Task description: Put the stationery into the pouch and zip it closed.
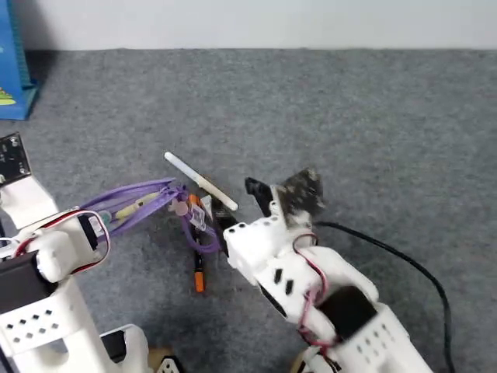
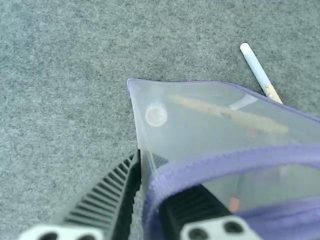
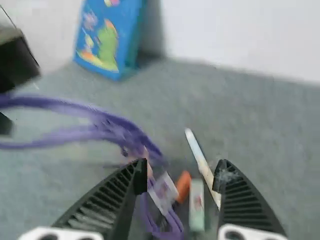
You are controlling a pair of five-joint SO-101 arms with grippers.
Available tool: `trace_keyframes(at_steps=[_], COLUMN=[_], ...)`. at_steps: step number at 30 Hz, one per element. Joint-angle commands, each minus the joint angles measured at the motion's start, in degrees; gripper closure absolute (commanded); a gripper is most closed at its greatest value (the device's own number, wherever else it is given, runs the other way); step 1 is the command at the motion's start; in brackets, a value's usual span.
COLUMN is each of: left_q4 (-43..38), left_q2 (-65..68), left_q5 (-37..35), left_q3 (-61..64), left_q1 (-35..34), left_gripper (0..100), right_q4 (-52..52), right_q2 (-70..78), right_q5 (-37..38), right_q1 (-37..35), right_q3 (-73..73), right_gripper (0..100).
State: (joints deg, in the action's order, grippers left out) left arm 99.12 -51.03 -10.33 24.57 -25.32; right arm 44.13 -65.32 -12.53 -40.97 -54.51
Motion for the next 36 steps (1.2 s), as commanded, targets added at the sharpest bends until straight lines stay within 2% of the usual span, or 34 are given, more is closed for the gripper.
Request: trace_keyframes(at_steps=[1,6,12,20,26,36], left_q4=[0.44,0.44,0.44,0.44,0.44,0.44], left_q2=[0.26,0.26,0.26,0.26,0.26,0.26], left_q5=[-0.53,-0.53,-0.53,-0.53,-0.53,-0.53], left_q3=[-2.07,-1.98,-1.89,-1.80,-1.71,-1.63], left_q1=[-0.18,-0.18,-0.18,-0.18,-0.18,-0.18], left_gripper=[99,99,99,99,99,99], right_q4=[1.01,-1.80,-9.98,-11.74,-11.74,-11.74], right_q2=[7.16,22.20,40.92,59.82,68.62,76.18], right_q5=[-0.18,2.37,2.55,2.55,2.55,2.64], right_q1=[3.21,3.74,3.47,3.47,3.38,-0.75], right_q3=[1.32,3.52,8.26,20.04,26.37,30.33], right_gripper=[77.5,77.5,77.5,77.5,77.5,77.7])
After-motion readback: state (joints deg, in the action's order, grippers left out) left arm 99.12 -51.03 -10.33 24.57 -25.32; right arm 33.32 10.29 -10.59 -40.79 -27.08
